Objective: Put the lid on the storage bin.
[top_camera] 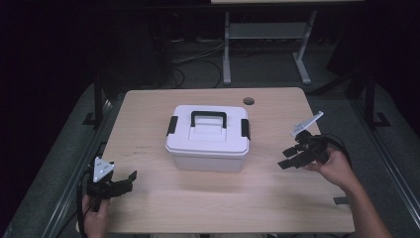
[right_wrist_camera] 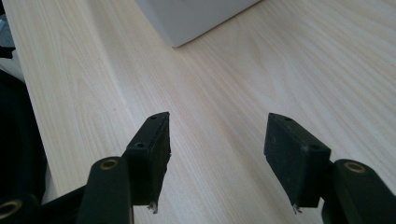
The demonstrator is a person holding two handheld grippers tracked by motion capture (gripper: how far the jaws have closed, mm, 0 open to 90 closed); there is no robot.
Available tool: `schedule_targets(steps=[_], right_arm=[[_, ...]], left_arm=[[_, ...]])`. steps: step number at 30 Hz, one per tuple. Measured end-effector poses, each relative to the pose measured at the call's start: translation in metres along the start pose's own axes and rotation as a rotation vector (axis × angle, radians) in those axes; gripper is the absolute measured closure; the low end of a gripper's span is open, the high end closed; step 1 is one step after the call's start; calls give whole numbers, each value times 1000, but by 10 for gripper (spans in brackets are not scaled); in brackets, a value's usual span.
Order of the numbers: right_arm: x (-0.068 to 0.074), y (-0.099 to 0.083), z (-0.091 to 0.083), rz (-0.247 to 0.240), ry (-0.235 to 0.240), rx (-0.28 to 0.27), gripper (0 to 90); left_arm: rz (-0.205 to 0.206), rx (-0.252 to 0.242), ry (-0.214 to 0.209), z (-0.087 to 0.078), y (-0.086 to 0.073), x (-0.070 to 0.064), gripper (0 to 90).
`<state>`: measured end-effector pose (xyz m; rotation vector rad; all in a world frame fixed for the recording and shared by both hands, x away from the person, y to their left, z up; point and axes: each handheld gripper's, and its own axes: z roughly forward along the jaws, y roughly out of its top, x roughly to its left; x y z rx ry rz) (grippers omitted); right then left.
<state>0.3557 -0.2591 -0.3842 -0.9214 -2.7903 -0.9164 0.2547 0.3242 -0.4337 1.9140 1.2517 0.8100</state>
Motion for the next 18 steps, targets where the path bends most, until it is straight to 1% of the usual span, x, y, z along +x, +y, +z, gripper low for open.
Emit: schedule_targets(steps=[8,10,18], right_arm=[[0,-13,1,16,2,-15,401],[0,-16,2,21,2,-12,401],[1,-37,6,52,10,-20,401]], left_arm=[[2,-1,-2,0,0,0,142],[3,0,-1,0,0,0,142],[2,-3,0,0,0,-1,142]])
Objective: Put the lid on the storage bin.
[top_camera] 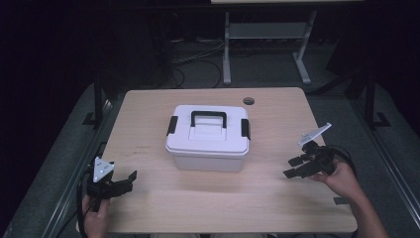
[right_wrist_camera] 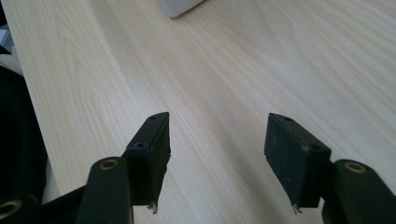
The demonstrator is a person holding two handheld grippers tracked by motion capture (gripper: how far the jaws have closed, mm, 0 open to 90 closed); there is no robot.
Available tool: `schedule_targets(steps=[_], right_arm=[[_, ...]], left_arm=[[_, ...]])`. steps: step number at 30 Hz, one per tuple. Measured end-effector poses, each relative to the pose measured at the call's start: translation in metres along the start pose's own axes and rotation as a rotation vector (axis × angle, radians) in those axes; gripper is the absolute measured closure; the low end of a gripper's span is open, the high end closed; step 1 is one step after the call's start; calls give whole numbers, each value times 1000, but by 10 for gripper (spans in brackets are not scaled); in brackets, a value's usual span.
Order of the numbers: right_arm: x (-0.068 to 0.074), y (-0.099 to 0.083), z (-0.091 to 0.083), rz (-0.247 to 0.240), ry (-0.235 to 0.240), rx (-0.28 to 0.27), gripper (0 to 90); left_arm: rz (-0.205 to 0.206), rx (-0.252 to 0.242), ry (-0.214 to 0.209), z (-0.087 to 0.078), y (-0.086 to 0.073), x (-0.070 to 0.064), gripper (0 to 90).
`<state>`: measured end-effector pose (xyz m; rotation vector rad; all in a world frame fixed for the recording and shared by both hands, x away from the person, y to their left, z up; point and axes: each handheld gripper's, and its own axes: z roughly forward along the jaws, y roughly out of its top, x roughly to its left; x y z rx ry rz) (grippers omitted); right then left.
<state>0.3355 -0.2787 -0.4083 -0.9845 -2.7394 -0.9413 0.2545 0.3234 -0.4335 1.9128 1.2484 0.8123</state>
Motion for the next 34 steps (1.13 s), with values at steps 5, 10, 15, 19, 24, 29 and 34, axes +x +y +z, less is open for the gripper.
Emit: schedule_targets(steps=[5,10,15,19,24,29,34], right_arm=[[0,-11,0,13,2,-18,400],[1,-18,1,27,6,-23,399],[3,-24,2,34,8,-22,395],[4,-28,3,29,10,-25,395],[7,-34,5,40,12,-26,395],[9,-40,4,42,12,-29,393],[14,-44,1,42,8,-35,389]], left_arm=[[4,3,-1,0,0,-1,142],[1,1,-1,0,0,-1,142],[-1,2,0,0,0,0,142],[-2,1,2,-1,0,0,142],[2,-2,0,0,0,0,142],[1,0,0,1,0,-1,142],[5,-3,-1,1,1,-1,142]])
